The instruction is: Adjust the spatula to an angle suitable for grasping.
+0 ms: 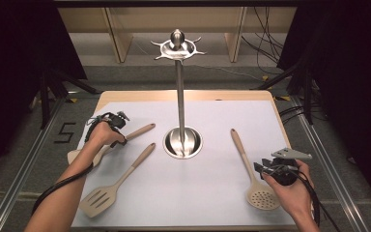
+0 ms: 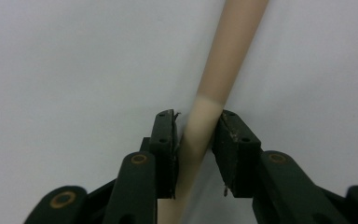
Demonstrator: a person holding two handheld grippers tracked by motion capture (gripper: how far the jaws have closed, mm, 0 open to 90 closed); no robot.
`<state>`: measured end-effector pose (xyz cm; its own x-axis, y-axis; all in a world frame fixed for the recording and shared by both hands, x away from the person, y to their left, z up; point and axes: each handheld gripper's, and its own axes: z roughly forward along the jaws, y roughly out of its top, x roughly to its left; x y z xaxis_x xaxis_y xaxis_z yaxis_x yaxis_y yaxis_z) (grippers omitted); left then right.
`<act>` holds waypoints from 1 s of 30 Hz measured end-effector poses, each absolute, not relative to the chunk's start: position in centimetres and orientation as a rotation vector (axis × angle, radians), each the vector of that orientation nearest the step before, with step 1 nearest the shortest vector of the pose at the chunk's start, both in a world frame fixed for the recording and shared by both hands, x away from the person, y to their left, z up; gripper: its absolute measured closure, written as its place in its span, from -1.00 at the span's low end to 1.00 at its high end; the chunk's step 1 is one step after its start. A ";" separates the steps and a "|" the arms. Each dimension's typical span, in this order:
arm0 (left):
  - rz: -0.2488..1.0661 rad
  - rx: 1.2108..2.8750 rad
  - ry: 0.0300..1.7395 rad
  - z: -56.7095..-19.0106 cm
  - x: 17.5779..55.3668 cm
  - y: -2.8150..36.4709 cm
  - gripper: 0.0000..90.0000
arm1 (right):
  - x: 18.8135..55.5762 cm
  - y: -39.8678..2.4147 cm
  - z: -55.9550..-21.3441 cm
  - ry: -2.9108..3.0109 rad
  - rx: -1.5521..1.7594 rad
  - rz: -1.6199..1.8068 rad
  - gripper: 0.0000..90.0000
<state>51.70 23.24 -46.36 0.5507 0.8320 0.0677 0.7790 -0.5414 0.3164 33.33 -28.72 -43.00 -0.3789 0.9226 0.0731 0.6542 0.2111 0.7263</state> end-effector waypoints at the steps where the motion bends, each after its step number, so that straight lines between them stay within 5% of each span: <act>1: 0.317 2.569 1.319 -46.2 51.8 23.3 0.53 | 33.3 -28.7 -43.0 2.117 1.467 0.978 0.38; 6: 0.467 2.605 1.246 -46.1 51.1 23.0 0.68 | 33.4 -28.7 -43.1 2.124 1.431 0.980 0.38; 18: 0.540 2.194 1.318 -43.8 48.1 26.1 0.72 | 33.4 -28.5 -42.8 2.111 1.406 0.974 0.38; 30: 0.613 1.980 1.219 -42.4 45.0 27.8 0.72 | 33.3 -28.2 -42.7 2.109 1.384 0.979 0.38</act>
